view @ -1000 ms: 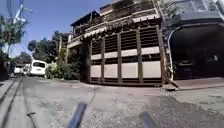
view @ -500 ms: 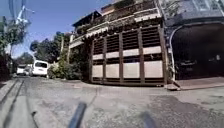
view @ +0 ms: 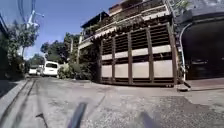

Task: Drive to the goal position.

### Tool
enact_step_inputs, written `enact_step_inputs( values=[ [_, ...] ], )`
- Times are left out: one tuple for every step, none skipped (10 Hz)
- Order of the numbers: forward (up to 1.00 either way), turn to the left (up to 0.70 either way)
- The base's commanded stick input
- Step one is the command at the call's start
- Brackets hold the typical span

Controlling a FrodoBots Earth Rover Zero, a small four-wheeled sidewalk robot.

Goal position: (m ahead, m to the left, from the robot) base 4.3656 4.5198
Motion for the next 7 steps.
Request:
enact_step_inputs(
  values=[
    [0.0, 0.7],
    [0.0, 0.7],
    [0.0, 0.7],
    [0.0, 0.7],
    [0.0, 0.7],
    [0.0, 0.7],
    [0.0, 0.7]
  ],
)
